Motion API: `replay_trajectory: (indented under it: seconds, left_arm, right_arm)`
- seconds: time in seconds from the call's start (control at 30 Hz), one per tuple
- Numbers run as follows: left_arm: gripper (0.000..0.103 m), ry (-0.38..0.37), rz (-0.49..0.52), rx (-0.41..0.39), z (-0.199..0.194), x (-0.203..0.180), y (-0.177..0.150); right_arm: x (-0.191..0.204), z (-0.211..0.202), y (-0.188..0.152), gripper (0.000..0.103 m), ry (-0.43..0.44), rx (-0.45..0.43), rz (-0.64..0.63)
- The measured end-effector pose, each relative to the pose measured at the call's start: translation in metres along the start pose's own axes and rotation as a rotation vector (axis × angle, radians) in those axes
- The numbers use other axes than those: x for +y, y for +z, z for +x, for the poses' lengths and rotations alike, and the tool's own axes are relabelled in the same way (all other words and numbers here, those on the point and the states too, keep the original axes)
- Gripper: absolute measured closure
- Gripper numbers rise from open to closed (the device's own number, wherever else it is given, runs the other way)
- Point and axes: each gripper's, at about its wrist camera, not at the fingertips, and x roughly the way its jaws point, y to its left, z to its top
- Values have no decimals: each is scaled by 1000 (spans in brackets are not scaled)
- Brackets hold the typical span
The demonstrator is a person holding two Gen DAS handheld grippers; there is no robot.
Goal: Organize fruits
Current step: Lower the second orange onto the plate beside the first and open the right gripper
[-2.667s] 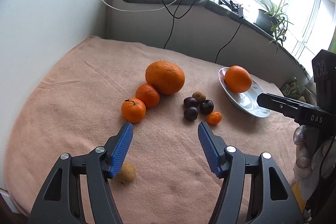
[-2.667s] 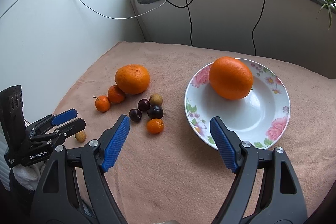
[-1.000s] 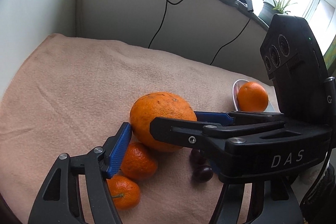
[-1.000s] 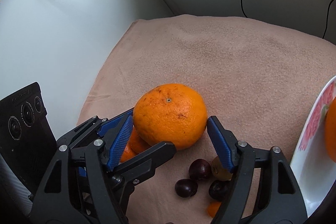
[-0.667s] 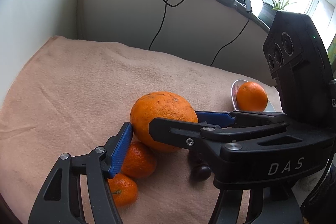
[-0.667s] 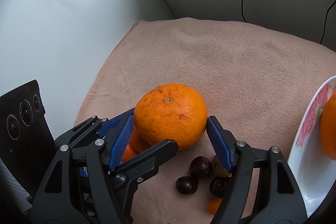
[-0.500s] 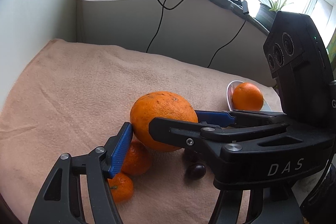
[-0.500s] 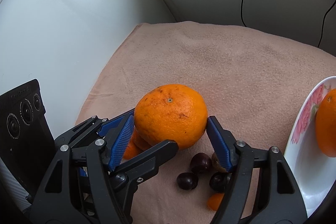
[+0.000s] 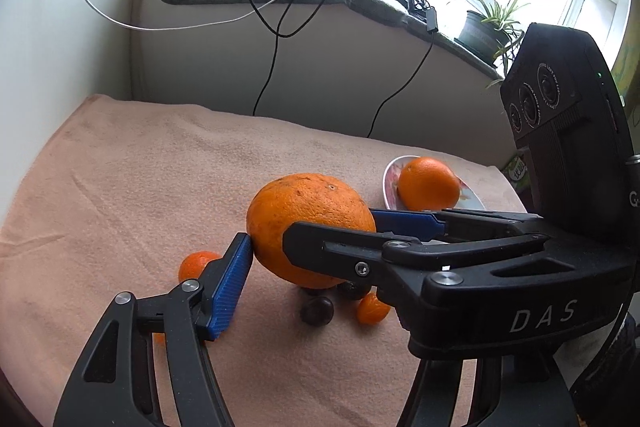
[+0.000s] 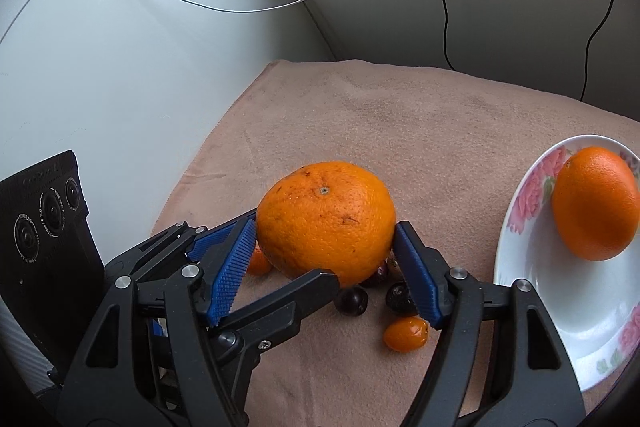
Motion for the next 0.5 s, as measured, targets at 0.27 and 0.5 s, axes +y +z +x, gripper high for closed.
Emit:
replay_trajectory:
  seconds: [0.27,0.5]
  left_arm:
    - [39,-41,22,-2,0,-31,-7]
    - [39,-90,48,19,9,-61,-14]
  right_arm:
    - [-11,-30,-18,29,-28,-40,18]
    - [-34,-56,-35,29,-53,-68,61]
